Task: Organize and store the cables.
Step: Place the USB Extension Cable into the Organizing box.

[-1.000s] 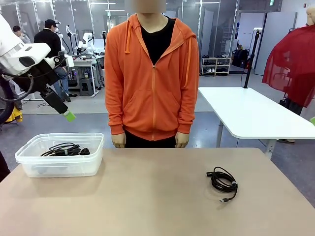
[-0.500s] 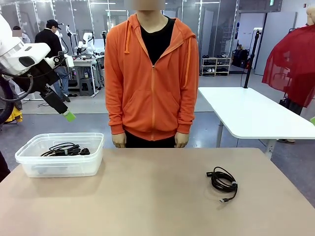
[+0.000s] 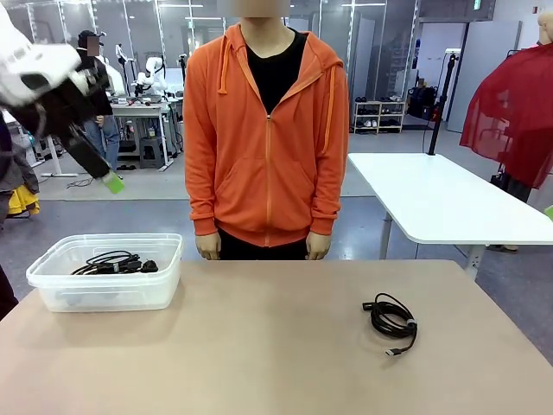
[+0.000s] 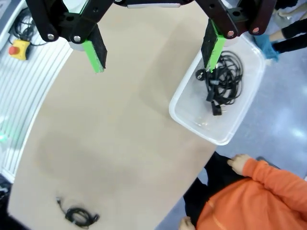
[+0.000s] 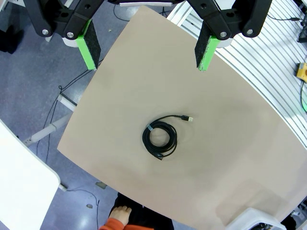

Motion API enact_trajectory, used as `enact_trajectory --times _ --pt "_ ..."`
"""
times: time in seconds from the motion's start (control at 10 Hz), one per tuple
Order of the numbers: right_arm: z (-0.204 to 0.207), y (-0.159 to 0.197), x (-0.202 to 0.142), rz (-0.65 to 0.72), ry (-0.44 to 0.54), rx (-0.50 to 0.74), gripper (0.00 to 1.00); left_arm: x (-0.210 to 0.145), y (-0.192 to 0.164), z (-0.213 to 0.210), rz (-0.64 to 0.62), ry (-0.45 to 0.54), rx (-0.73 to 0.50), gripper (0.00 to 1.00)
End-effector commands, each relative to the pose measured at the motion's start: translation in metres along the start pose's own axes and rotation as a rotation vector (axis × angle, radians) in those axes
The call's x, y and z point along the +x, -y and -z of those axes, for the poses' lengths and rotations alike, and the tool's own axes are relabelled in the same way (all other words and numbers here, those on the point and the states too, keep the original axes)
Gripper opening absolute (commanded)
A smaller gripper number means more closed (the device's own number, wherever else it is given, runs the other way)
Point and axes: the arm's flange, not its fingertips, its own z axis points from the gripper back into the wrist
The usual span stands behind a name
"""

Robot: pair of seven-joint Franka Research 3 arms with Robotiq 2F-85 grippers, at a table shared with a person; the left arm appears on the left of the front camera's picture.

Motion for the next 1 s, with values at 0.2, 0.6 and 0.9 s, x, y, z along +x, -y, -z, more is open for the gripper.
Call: enact_trajectory --times 0.2,0.6,0.9 --pt "-0.001 0.0 -0.002 -0.003 0.0 0.0 1.0 -0.017 0.072 -0.073 -0.098 0.008 0.016 1.0" --pt "-0.001 0.0 -0.002 -0.003 0.0 0.0 1.0 -0.031 0.092 -0.048 -0.12 0.009 0.154 1.0" --pt "-0.001 0.0 -0.002 -0.003 0.0 0.0 1.0 -0.052 0.099 -0.035 -0.138 0.089 0.17 1.0"
